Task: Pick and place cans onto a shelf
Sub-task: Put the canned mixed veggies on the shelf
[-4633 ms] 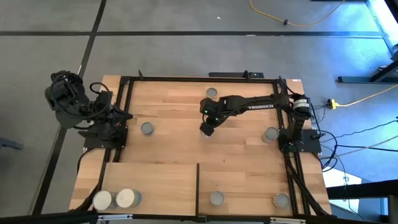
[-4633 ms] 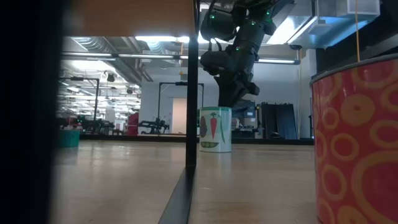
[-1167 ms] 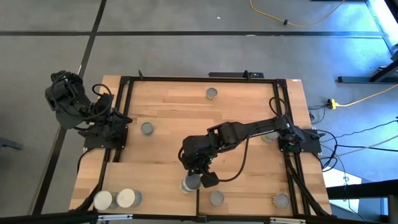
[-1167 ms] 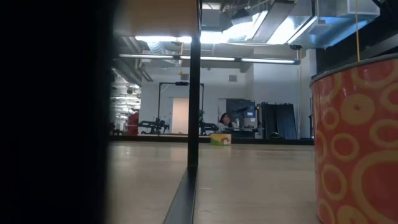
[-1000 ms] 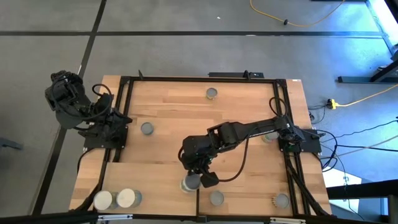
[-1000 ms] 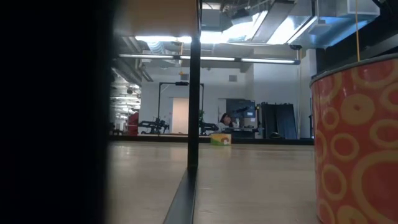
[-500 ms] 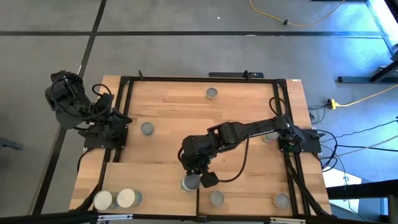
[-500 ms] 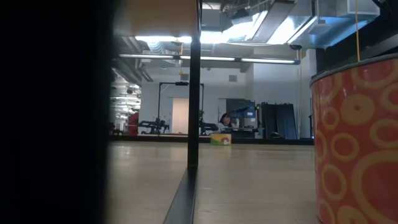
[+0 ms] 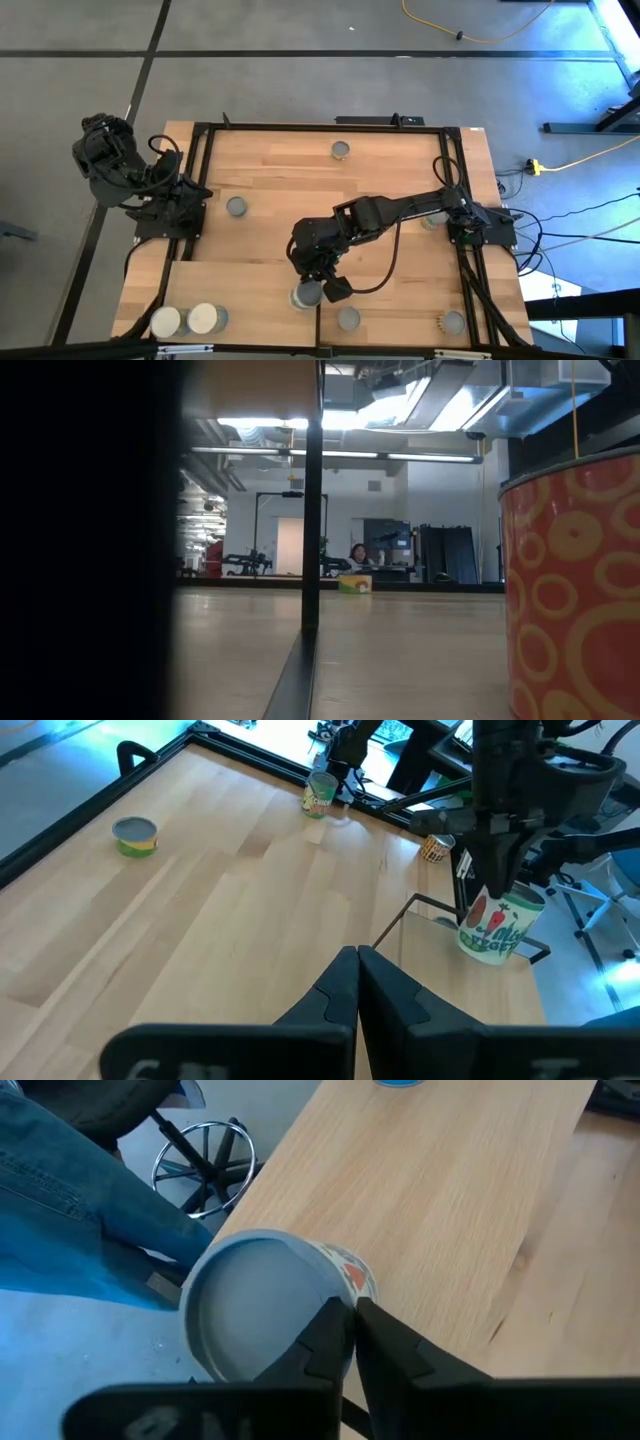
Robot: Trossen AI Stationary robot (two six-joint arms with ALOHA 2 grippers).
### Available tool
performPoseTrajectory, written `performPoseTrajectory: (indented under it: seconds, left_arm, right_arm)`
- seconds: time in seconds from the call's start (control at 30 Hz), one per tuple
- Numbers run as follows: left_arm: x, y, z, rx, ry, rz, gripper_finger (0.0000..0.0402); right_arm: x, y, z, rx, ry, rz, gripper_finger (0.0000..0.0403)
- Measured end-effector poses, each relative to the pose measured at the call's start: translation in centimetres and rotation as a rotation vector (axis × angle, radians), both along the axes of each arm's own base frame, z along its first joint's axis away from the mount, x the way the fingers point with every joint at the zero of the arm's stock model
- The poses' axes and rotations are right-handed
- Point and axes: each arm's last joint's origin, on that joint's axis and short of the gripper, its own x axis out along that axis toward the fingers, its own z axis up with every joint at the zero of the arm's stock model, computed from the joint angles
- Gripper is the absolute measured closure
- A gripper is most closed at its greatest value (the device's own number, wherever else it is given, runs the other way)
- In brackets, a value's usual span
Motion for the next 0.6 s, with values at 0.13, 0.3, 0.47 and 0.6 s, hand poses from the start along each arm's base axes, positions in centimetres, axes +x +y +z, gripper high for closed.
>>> performPoseTrajectory:
  seconds: [0.13, 0.3, 0.47, 0.6]
  left_arm:
    - [0.00, 0.00, 0.00, 0.000, 0.000, 0.000, 0.0401]
    - [0.00, 0.00, 0.00, -0.001, 0.000, 0.000, 0.0401]
    - [0.00, 0.00, 0.00, -0.001, 0.000, 0.000, 0.0401]
    - [0.00, 0.00, 0.00, -0.001, 0.000, 0.000, 0.0401]
  right_arm:
    - [0.07, 0.02, 0.06, 0.001, -0.011, 0.003, 0.0346]
    - [0.16, 0.05, 0.14, -0.006, -0.034, 0.018, 0.0334]
    - [0.49, -0.06, 0.41, -0.021, -0.099, 0.050, 0.0335]
    - [0.71, -0.72, 0.88, -0.024, -0.135, 0.046, 0.0336]
